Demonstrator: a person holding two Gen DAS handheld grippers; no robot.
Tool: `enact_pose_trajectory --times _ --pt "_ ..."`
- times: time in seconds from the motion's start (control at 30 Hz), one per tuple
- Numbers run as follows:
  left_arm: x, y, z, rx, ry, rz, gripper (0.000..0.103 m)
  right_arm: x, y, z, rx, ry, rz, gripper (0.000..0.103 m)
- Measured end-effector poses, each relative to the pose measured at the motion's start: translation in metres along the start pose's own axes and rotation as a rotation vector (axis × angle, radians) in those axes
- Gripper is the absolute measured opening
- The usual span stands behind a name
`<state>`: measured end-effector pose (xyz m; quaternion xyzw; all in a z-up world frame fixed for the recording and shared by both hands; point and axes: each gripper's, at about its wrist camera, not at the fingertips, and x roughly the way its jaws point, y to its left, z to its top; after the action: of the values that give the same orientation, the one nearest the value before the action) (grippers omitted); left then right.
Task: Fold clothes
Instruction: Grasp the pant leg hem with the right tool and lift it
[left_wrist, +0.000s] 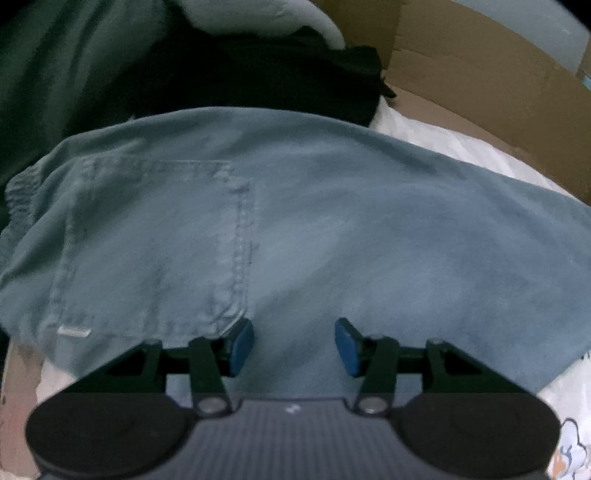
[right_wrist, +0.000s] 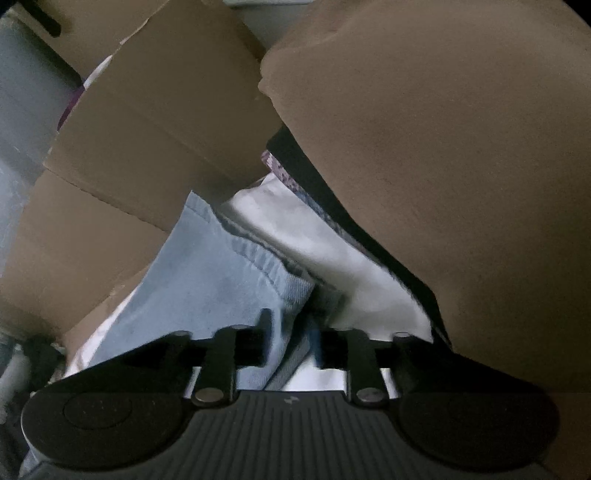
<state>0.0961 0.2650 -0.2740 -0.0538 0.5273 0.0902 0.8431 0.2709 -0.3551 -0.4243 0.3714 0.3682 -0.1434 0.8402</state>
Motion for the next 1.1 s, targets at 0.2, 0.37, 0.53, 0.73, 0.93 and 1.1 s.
enact_pose_trajectory --times 0.2,0.37,0.53,0.73,0.93,1.1 --pt "-0.015 0.020 -0.021 -0.077 0.040 0.012 0.055 0.008 -0.007 -0.012 0.064 0.052 0.038 0.042" --pt "-0.020 0.025 -0.038 -0.117 0.065 0.006 0.059 0.009 -0.018 -0.021 0.148 0.077 0.106 0.041" --pt "-0.016 0.028 -0.043 -0.171 0.082 -0.018 0.063 0.022 -0.034 -0.028 0.325 0.087 0.178 0.041" --pt "-0.016 0.033 -0.044 -0.215 0.079 -0.062 0.063 0.032 -0.035 -0.032 0.390 0.039 0.184 0.039" --pt "-0.023 0.037 -0.047 -0.266 0.063 -0.097 0.063 0.040 -0.027 -0.035 0.384 0.019 0.187 0.039" --pt "-0.022 0.042 -0.053 -0.347 0.078 -0.168 0.062 0.046 -0.026 -0.037 0.414 0.028 0.201 0.040"
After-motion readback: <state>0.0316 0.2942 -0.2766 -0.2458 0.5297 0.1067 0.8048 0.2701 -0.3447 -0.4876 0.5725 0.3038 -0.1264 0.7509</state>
